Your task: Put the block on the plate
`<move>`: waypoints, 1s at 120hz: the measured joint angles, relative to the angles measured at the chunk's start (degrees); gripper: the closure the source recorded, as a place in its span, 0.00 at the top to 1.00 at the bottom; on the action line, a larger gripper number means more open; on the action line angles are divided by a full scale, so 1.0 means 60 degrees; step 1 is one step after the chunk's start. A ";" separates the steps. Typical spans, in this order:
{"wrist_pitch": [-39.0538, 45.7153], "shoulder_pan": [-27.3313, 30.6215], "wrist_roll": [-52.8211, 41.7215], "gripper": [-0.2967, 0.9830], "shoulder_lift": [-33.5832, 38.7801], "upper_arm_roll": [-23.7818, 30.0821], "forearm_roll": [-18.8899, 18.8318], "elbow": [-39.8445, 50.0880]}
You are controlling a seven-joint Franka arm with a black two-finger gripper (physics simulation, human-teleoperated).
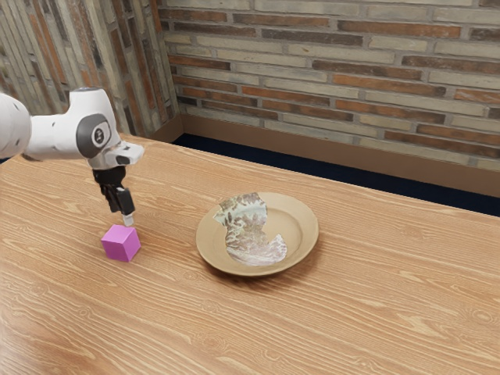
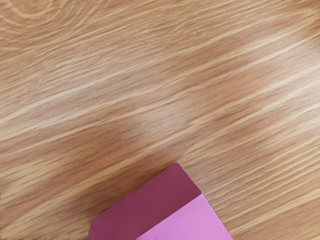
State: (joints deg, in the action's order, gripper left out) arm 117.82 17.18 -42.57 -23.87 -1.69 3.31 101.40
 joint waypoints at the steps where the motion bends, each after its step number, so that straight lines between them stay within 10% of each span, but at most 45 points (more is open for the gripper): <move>1: 0.0062 -0.0002 0.0014 0.77 0.0013 -0.0014 0.0026 0.0049; 87: 0.1492 -0.0010 0.2596 0.77 -0.0219 -0.0522 0.1548 0.1158; 120: 0.1526 -0.0080 0.3052 0.61 -0.0144 -0.0525 0.1494 0.1413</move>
State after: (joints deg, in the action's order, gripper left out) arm 126.97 16.70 -24.25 -24.73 -4.84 12.27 109.88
